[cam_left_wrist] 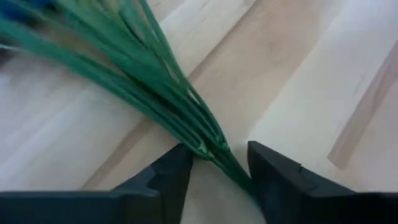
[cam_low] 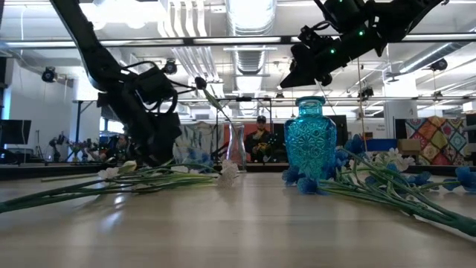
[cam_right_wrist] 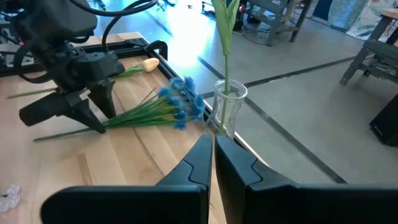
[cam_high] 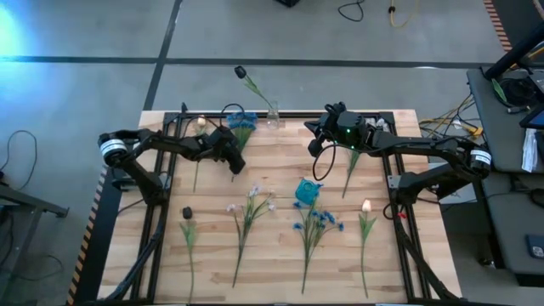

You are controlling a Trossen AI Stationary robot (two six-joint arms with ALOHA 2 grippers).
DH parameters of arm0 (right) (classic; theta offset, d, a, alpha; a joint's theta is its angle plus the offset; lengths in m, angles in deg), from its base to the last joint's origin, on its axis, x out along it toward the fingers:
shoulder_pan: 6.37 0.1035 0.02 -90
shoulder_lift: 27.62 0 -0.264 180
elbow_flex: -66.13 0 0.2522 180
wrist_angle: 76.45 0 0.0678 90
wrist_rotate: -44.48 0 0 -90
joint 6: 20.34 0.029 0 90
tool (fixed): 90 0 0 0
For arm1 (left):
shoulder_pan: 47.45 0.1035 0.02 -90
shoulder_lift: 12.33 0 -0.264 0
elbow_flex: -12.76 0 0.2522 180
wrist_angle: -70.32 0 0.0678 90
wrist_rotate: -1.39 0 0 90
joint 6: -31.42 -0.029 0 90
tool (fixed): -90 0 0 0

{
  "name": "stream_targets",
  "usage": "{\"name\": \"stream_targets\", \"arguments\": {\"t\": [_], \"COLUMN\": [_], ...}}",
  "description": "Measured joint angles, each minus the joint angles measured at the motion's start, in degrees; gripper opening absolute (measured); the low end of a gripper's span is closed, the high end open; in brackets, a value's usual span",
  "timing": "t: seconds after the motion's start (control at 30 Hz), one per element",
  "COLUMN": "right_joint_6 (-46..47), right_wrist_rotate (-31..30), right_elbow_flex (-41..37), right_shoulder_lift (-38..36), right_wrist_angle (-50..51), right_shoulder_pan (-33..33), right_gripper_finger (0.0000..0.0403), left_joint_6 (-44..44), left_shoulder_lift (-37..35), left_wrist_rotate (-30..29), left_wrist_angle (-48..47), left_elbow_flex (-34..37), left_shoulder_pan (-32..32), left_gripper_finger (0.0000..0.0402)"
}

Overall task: Sort flowers into vase by color
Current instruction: Put the top blue flowers into the transparent vase

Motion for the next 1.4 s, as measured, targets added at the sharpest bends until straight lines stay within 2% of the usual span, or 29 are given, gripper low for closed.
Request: {"name": "stream_targets", "arguments": {"t": [0.27, 0.43, 0.53, 0.6, 0.7, 0.87, 1.0, 1.17, 1.4], "right_joint_6": [0.0, 0.4, 0.4, 0.6, 1.5, 2.6, 5.2, 6.1, 9.4], "right_wrist_rotate": [0.0, 0.1, 0.1, 0.1, 0.1, 2.6, 8.1, 10.5, 11.4], "right_elbow_flex": [0.0, 0.0, 0.0, 0.0, -1.0, -2.5, -1.8, 1.1, 7.2], "right_shoulder_lift": [0.0, 0.0, 0.0, 0.0, 0.4, 4.2, 10.2, 17.9, 24.4], "right_wrist_angle": [0.2, 0.2, 0.0, -0.5, -5.6, -15.7, -23.4, -30.5, -31.6], "right_shoulder_pan": [0.1, 1.0, 1.9, 2.7, 4.3, 6.2, 6.4, 6.6, 6.8], "right_gripper_finger": [0.0013, 0.0013, 0.0013, 0.0013, 0.0013, 0.0013, 0.0013, 0.0019, 0.0093], "left_joint_6": [-3.9, -3.9, -3.4, -2.8, -0.6, 2.0, 1.8, -1.1, -1.1], "left_shoulder_lift": [-7.3, -14.7, -19.2, -21.9, -25.1, -26.5, -24.8, -21.5, -15.9], "left_wrist_rotate": [0.0, -0.1, -0.1, 0.8, 5.3, 13.1, 16.8, 22.6, 26.3], "left_wrist_angle": [-0.4, 3.3, 9.3, 15.2, 26.8, 46.8, 54.7, 55.6, 59.8], "left_elbow_flex": [3.8, 9.2, 13.7, 17.1, 22.0, 27.2, 26.9, 22.6, 17.3], "left_shoulder_pan": [-0.1, -0.1, -0.1, -0.1, -0.1, -0.1, -0.1, -0.2, -0.5], "left_gripper_finger": [0.0011, 0.0011, 0.0004, 0.0003, 0.0003, 0.0002, 0.0002, 0.0001, 0.0001]}}
